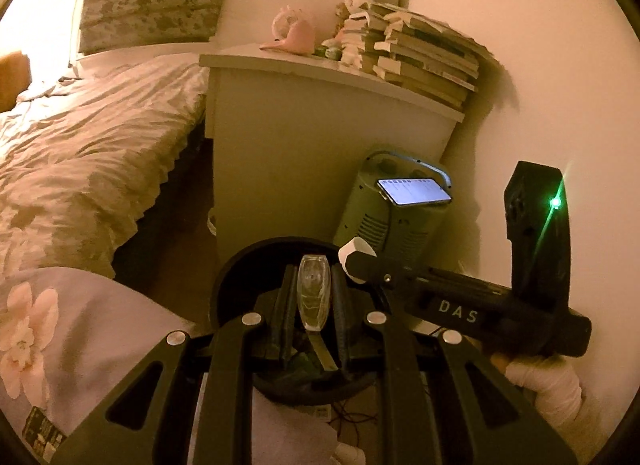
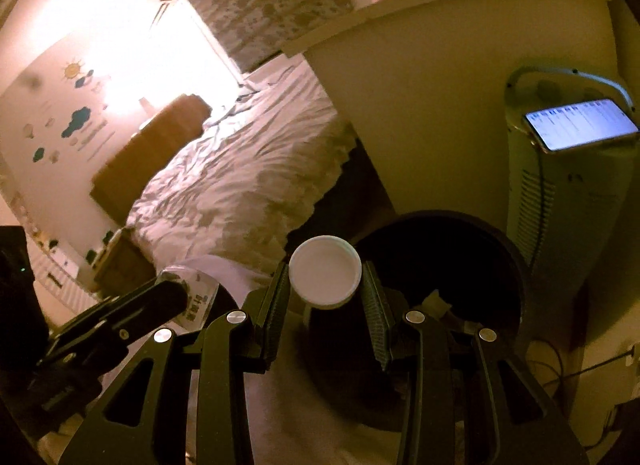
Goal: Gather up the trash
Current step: 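Carry the clear cup and white cup over the black bin with both tools, then open both tools to drop the two cups into the bin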
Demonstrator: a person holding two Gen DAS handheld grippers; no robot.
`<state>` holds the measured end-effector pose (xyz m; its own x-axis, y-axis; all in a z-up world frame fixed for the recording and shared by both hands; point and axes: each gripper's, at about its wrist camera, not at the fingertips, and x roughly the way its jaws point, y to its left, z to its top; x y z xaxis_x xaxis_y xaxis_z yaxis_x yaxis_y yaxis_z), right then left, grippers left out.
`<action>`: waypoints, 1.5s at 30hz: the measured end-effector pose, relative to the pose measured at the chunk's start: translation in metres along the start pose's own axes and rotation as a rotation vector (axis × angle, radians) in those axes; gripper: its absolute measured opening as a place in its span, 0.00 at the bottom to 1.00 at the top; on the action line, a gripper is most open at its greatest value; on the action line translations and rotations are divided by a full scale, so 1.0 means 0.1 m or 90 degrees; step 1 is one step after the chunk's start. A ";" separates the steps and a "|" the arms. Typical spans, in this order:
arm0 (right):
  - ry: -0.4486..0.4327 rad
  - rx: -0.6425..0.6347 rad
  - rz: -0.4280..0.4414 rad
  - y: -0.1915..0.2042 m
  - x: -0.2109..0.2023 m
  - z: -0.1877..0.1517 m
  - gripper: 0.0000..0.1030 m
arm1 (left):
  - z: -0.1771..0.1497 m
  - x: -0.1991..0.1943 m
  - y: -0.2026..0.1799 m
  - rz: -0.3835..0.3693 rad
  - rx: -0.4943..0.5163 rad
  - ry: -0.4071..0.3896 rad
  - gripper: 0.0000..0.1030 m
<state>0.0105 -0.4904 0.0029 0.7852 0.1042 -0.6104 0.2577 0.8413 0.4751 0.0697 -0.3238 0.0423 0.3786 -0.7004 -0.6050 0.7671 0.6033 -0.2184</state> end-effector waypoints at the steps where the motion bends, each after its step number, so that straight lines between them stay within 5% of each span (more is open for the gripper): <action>1: 0.001 0.004 -0.002 -0.04 0.02 0.00 0.36 | 0.00 0.03 0.00 -0.002 0.000 0.003 0.17; 30: 0.029 0.050 -0.050 -0.31 0.28 -0.07 0.36 | 0.09 0.55 -0.08 -0.008 0.001 0.051 0.20; 33: 0.027 0.055 -0.062 -0.33 0.28 -0.10 0.50 | 0.10 0.55 -0.10 -0.006 0.004 0.051 0.20; 38: 0.024 0.059 -0.066 -0.32 0.23 -0.14 0.53 | 0.08 0.45 -0.12 0.007 0.009 0.032 0.47; 45: 0.024 0.046 -0.057 -0.21 0.17 -0.18 0.53 | 0.08 0.24 -0.12 0.012 0.003 0.013 0.48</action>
<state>0.0087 -0.4965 -0.0291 0.7361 0.0514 -0.6749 0.3669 0.8076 0.4617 0.0738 -0.3503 0.0365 0.3831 -0.6808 -0.6242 0.7623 0.6147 -0.2026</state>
